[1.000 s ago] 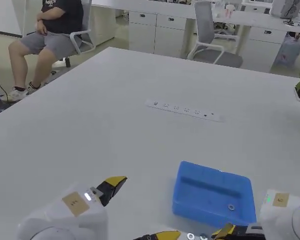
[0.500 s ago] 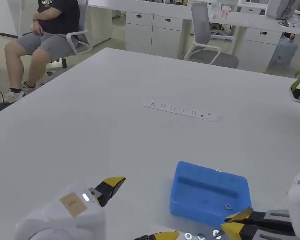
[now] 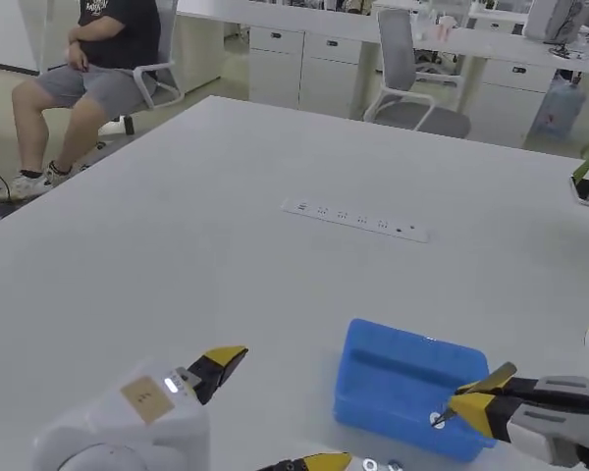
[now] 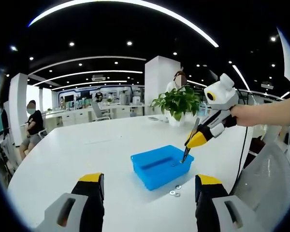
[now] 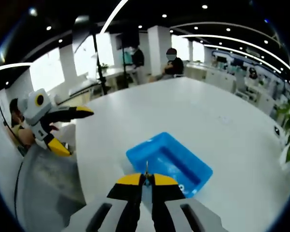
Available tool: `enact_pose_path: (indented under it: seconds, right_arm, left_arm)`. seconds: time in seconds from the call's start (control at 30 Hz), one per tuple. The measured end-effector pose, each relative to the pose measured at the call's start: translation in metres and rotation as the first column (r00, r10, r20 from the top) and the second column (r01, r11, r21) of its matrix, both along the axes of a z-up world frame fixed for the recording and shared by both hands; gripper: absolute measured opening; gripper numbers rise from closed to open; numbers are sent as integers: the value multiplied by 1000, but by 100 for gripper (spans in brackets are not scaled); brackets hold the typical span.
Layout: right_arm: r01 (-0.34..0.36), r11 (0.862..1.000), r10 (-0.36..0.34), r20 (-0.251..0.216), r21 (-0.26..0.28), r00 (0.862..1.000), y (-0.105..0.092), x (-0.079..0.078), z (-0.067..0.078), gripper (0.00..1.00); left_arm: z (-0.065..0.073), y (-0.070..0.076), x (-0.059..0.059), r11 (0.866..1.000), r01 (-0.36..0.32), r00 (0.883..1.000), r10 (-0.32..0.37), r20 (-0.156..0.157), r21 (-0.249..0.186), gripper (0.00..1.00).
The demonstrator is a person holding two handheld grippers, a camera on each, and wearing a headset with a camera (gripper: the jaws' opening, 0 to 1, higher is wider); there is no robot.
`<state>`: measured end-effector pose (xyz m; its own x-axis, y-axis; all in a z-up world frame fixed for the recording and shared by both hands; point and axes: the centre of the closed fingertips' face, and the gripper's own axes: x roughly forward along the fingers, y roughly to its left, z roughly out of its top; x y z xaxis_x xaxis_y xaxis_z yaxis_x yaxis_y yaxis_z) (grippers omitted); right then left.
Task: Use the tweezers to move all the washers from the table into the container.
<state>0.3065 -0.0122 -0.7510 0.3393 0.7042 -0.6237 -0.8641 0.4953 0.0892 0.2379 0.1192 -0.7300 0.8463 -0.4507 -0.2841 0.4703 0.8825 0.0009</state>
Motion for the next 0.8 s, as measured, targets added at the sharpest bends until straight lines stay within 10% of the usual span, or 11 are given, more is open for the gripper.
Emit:
enact_pose_path:
  seconds: [0.8]
  right_arm:
    - [9, 996, -19, -111, -89, 994, 6, 51, -35, 4]
  left_arm:
    - [-2, -1, 0, 1000, 3, 1000, -3, -11, 4, 77]
